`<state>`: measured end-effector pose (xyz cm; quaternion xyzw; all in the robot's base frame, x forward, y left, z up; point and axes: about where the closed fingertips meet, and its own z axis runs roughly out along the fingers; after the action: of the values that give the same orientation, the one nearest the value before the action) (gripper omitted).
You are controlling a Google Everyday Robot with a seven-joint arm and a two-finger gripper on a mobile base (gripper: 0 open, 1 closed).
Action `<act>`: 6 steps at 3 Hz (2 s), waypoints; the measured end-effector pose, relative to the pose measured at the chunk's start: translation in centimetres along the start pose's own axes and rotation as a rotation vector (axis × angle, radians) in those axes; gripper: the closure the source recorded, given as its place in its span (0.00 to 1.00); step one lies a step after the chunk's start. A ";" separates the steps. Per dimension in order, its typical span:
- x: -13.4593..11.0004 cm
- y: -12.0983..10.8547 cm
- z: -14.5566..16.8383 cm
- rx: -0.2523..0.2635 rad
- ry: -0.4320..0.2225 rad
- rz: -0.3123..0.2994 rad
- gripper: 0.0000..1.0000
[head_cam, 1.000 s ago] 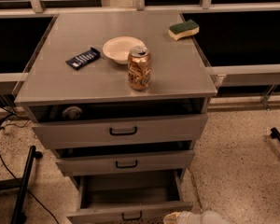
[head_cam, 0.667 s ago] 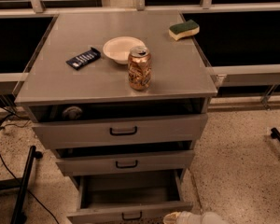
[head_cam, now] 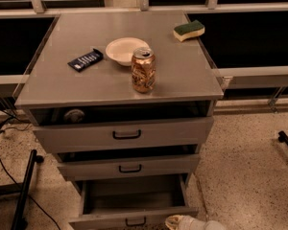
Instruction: Close bottom drawer
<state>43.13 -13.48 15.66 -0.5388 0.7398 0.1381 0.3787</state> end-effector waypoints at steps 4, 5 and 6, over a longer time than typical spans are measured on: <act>-1.5 -5.6 4.5 0.219 -0.063 -0.143 1.00; -1.5 -7.9 6.3 0.280 -0.076 -0.155 1.00; -1.6 -10.1 7.6 0.332 -0.081 -0.171 1.00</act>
Offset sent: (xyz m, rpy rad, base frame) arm 0.0446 0.0112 0.0054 -0.0503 -0.2389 -0.0121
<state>55.59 -11.58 13.68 -0.5236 0.6881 0.0030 0.5023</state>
